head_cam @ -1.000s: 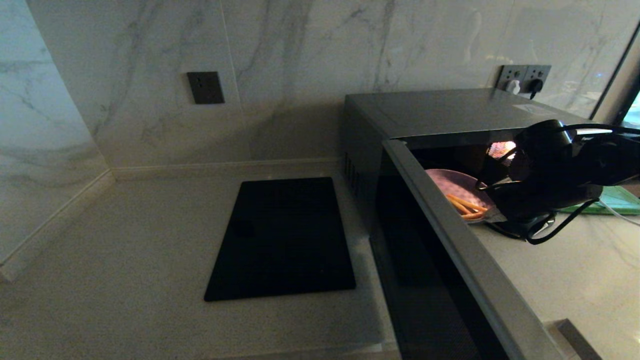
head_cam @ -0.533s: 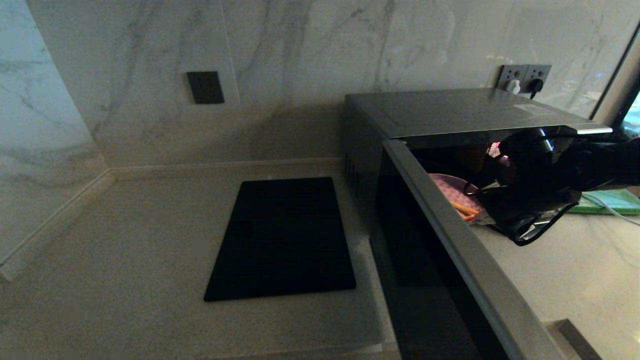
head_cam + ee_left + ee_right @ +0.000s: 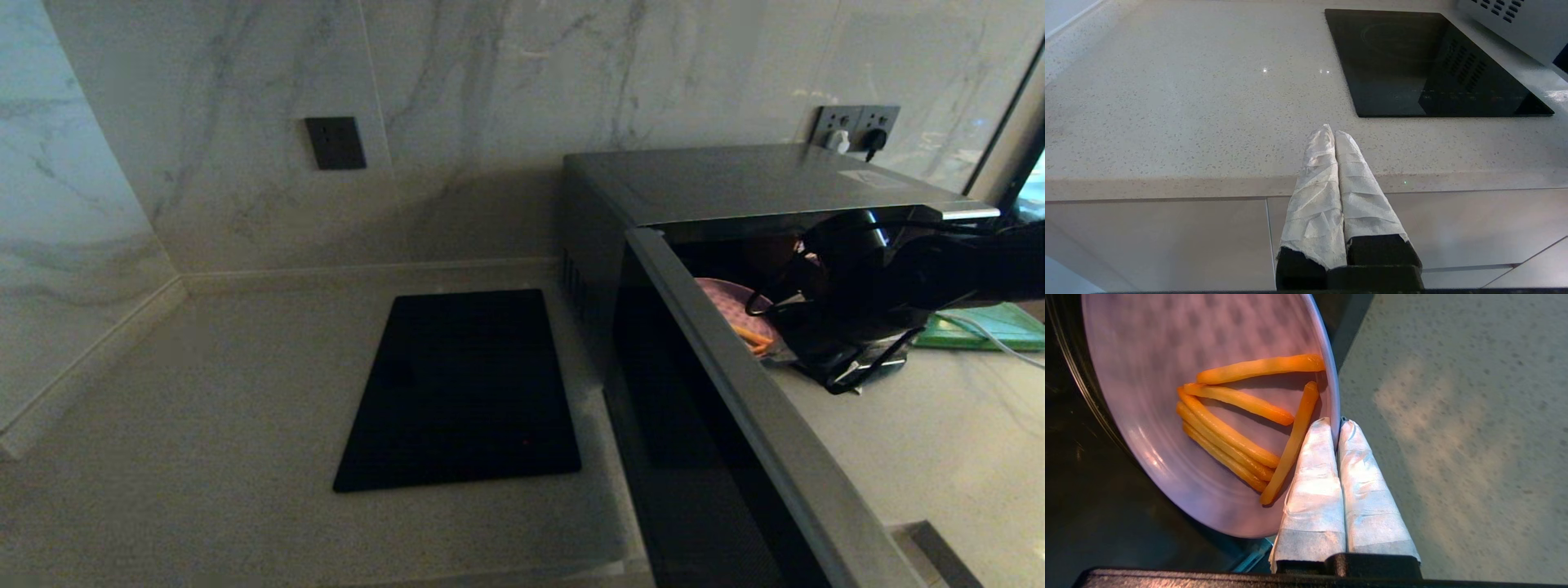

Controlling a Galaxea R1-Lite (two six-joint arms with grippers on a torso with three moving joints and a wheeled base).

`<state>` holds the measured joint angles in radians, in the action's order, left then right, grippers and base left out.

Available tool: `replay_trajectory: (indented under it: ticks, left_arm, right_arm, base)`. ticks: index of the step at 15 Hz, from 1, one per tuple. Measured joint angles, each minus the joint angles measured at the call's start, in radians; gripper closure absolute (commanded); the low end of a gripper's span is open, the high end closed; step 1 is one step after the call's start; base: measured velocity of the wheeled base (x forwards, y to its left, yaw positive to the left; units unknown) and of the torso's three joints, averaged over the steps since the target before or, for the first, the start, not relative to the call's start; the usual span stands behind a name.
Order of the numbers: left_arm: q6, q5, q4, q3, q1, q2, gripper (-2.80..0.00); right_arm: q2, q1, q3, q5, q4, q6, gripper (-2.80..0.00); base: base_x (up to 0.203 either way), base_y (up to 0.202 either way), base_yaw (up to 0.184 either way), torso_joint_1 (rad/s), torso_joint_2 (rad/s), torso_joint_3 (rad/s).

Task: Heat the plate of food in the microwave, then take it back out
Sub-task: Put the plate in the microwave oven

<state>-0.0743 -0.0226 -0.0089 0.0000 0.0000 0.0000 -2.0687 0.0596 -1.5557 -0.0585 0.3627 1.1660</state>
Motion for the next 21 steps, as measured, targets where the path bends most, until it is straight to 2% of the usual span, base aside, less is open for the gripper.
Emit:
replay_trajectory:
  ticks: [17, 18, 21]
  left_arm:
    - [-0.001, 0.0, 0.0, 0.0, 0.0, 0.0, 0.0]
    - [-0.001, 0.0, 0.0, 0.0, 0.0, 0.0, 0.0]
    - [-0.001, 0.0, 0.0, 0.0, 0.0, 0.0, 0.0]
  right_arm:
    - [-0.038, 0.0, -0.041, -0.026, 0.0, -0.002, 0.0]
    - [-0.039, 0.0, -0.041, -0.03, 0.0, -0.003, -2.8]
    - [-0.041, 0.0, -0.042, -0.031, 0.0, -0.005, -2.8]
  base:
    - [0.0, 0.0, 0.0, 0.0, 0.0, 0.0]
    - [0.0, 0.0, 0.0, 0.0, 0.0, 0.0]
    - [0.0, 0.0, 0.0, 0.0, 0.0, 0.0]
